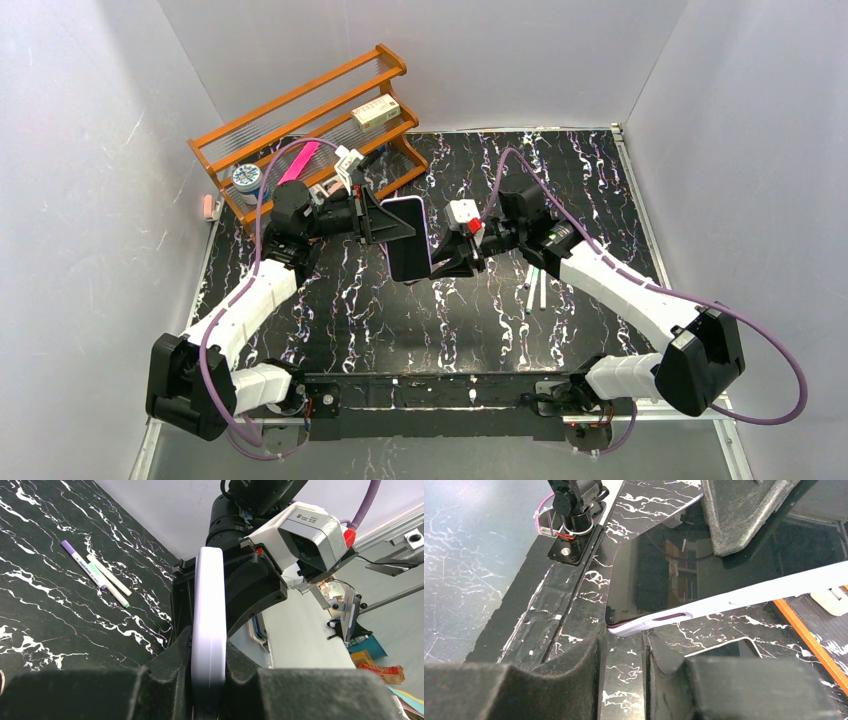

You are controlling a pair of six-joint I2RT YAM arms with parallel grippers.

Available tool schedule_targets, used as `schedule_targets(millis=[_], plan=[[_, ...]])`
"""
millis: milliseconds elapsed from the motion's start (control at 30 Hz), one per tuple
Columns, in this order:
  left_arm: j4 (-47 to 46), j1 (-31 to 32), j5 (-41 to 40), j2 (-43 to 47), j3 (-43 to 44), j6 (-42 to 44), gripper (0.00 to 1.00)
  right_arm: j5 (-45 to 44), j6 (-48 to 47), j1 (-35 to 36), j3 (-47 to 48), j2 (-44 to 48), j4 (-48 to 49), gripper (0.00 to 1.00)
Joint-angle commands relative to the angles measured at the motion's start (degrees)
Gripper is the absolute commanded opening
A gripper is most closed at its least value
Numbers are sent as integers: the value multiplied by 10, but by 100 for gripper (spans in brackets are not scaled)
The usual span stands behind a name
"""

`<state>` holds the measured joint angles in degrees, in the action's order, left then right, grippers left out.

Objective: Take the phone out of the phone case
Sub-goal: Remove the phone case from the phone.

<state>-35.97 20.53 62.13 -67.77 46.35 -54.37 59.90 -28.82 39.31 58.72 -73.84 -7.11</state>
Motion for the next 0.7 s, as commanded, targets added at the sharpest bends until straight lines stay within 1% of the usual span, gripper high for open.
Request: schedule_targets(millis=[0,267,467,667], plan=[[-35,36,34,39,32,-71,0,-107,-10,3,-8,-9,117,1],[-38,37,39,49,35,-73,0,-96,22,-14,-39,-2,168,1],[-39,37,39,47,34,-72,0,-89,21,-21,-42,-2,166,1],[-40,37,32,39,37,-67,0,-74,35,-44,-57,-4,183,1]])
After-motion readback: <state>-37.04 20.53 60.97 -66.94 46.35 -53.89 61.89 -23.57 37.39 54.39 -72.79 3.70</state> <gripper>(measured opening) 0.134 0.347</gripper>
